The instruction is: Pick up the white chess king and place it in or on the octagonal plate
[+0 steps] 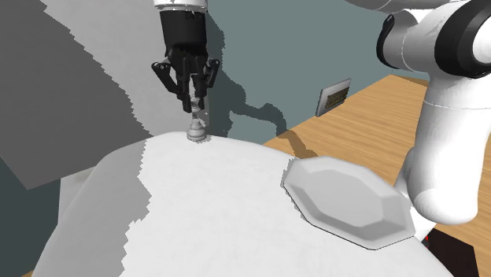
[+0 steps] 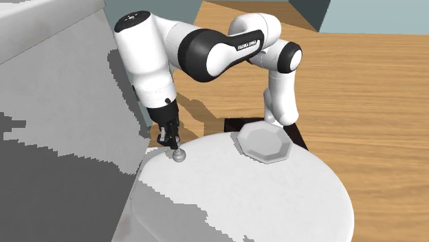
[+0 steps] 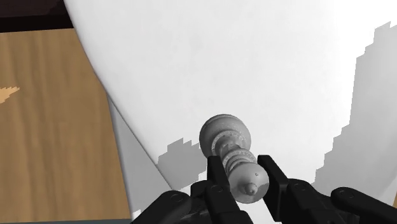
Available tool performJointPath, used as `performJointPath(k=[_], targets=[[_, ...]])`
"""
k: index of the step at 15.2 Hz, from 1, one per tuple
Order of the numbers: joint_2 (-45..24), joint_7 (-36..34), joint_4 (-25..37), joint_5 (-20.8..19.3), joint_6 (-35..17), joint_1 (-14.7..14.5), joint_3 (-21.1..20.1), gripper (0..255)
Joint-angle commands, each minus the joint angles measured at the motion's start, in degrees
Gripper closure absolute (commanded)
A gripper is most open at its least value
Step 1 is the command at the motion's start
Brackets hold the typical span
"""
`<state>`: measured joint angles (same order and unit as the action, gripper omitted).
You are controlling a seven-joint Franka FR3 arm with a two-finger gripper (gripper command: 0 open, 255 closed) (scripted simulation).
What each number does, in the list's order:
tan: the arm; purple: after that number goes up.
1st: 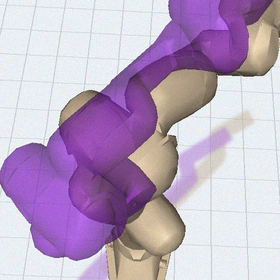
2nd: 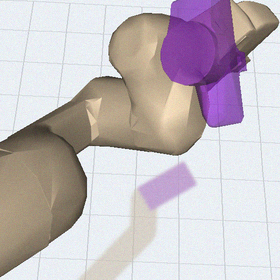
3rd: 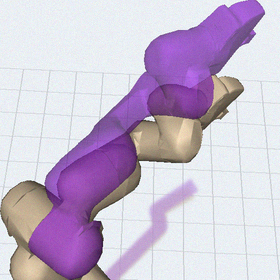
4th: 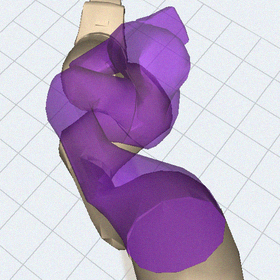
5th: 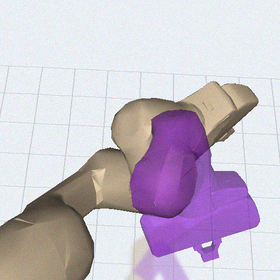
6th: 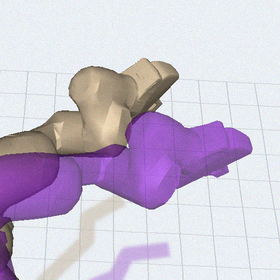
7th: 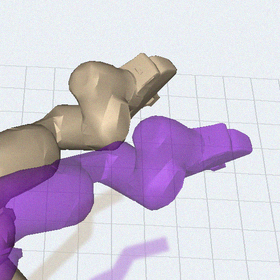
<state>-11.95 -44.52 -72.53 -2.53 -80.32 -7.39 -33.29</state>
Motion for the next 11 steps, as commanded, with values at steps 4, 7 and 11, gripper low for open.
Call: performJointPath(k=[4,7,11], targets=[[-3.1,-1.1,8.1,-1.8,5.3,-1.8,-0.3,255],[-5.5,-1.8,13.8,-3.2,8.9,-3.3,-0.5,255],[-8.7,-2.6,21.2,-5.2,13.4,-5.7,-0.5,255]])
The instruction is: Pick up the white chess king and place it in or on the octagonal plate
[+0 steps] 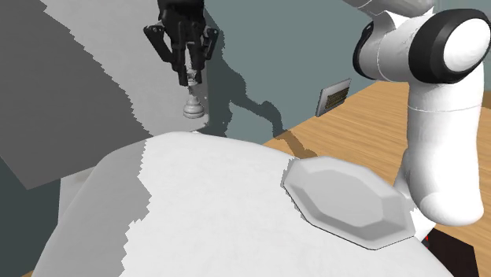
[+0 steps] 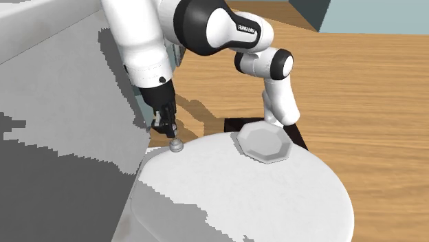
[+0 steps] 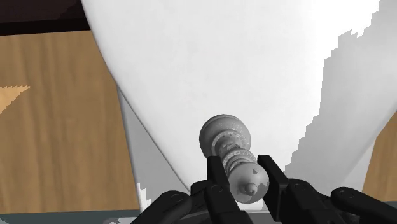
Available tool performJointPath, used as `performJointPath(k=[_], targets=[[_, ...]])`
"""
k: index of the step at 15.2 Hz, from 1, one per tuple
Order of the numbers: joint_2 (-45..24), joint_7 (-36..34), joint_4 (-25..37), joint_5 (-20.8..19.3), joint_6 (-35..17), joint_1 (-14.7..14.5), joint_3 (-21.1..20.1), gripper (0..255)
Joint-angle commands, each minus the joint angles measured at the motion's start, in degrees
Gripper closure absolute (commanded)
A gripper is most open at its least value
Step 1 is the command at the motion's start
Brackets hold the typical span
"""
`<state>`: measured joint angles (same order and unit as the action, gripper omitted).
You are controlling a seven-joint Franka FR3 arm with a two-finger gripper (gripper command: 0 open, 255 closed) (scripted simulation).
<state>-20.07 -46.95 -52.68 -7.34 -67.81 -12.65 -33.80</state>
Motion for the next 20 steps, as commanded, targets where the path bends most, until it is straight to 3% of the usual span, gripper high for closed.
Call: performJointPath(k=[1,4,8,13,20], targets=[[3.4,0.1,-4.1,1.9,-1.0,1.7,-0.3,255],[13.4,1.3,-16.1,7.6,-4.2,6.0,-0.6,255],[24.8,3.5,-27.2,14.1,-5.7,8.4,0.9,255],[37.1,5.6,-37.1,20.1,-4.7,8.3,3.7,255],[51.4,6.1,-46.3,25.6,-0.5,5.5,7.4,255]])
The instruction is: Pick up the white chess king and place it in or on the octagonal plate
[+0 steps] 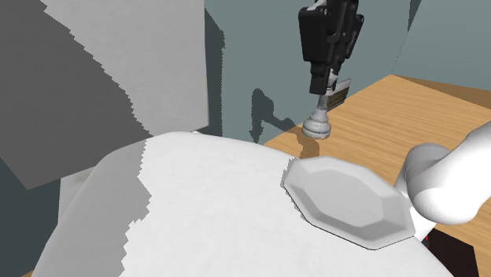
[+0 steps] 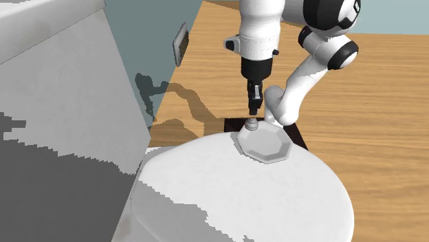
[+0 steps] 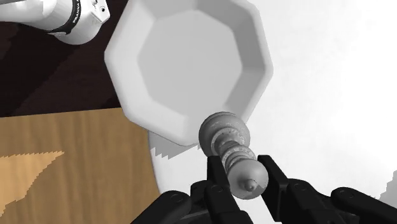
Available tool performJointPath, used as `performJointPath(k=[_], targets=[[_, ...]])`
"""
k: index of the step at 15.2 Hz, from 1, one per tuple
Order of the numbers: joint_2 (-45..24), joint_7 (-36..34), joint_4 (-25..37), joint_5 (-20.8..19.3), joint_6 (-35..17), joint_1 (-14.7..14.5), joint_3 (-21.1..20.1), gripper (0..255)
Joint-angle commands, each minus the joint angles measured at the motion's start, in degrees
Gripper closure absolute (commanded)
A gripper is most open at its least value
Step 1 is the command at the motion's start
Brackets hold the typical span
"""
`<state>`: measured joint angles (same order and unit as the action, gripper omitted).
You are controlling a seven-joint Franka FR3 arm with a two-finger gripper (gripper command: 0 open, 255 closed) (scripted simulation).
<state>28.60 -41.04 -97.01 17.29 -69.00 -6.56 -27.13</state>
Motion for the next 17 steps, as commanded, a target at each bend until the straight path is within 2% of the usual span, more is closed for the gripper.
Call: performJointPath(k=[1,4,17], targets=[[4.5,0.0,-2.9,1.5,1.5,-1.1,1.2,255],[9.9,-0.7,-5.4,3.3,4.1,-2.6,2.4,255],[16.1,1.6,-20.1,4.8,-4.3,-3.9,1.7,255]])
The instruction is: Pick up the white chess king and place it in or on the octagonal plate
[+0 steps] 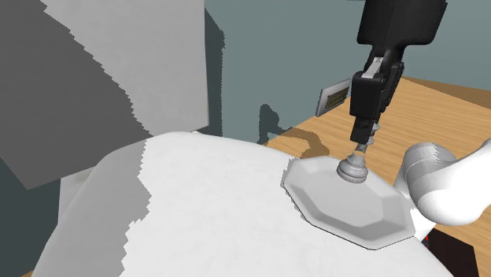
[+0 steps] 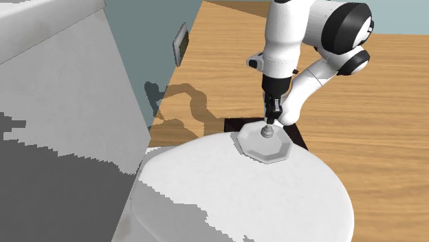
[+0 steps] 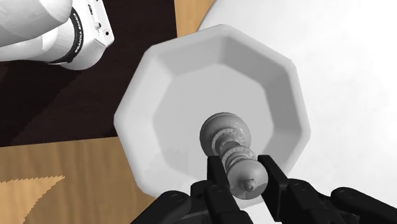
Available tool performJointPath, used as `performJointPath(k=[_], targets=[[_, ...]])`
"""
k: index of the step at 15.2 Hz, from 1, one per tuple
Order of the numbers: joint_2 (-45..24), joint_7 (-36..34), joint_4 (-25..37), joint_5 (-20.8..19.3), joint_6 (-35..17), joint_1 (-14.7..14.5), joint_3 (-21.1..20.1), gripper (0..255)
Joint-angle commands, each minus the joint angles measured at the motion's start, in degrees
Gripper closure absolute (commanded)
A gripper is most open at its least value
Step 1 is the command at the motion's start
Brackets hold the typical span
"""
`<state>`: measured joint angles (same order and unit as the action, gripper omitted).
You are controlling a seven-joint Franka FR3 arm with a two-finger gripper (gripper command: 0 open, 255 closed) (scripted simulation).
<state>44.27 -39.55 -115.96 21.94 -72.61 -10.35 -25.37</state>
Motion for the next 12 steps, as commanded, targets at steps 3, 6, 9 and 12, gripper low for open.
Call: performJointPath(k=[3,6,9,12], targets=[[1.6,0.6,-4.2,0.6,-2.6,-0.4,-0.4,255],[2.7,1.0,-7.1,1.0,-4.4,-0.7,-0.8,255],[2.7,1.0,-7.1,1.0,-4.4,-0.7,-0.8,255],[2.7,1.0,-7.1,1.0,-4.4,-0.7,-0.8,255]])
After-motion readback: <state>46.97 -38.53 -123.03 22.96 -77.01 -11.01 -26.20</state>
